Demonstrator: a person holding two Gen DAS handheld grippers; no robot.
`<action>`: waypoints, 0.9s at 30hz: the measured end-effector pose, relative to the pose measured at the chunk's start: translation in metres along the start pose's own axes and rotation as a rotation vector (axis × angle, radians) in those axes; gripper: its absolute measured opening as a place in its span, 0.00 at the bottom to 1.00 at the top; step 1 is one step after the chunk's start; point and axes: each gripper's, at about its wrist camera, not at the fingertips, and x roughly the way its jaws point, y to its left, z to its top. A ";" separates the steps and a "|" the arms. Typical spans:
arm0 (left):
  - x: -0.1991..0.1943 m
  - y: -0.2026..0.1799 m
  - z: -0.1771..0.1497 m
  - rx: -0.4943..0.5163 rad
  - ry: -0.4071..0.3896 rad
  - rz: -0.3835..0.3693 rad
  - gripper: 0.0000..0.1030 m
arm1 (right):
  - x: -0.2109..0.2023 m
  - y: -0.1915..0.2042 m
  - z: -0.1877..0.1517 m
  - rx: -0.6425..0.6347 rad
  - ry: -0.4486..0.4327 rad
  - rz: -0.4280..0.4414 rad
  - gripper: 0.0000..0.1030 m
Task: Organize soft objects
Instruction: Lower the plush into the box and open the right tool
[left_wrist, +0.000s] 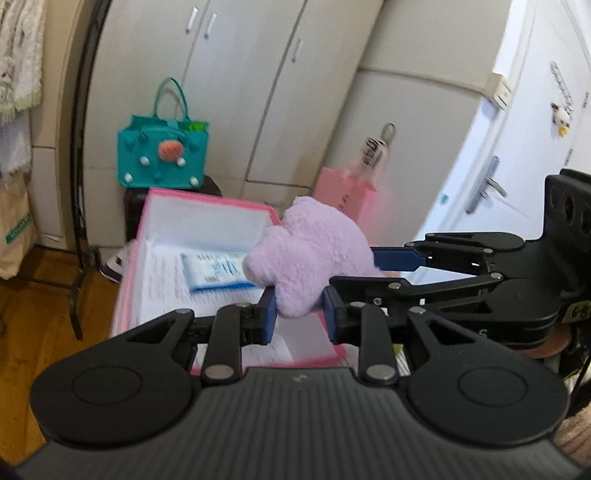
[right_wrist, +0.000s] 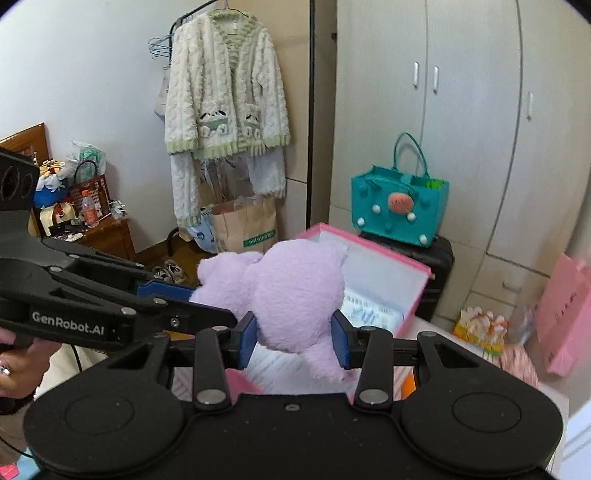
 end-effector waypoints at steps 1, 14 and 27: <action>0.005 0.002 0.005 0.002 -0.003 0.015 0.24 | 0.004 -0.002 0.003 -0.001 -0.004 0.003 0.46; 0.124 0.076 0.058 -0.235 0.166 0.036 0.22 | 0.117 -0.072 0.034 0.226 0.183 -0.010 0.44; 0.191 0.126 0.059 -0.415 0.276 0.035 0.22 | 0.190 -0.111 0.028 0.348 0.262 -0.007 0.44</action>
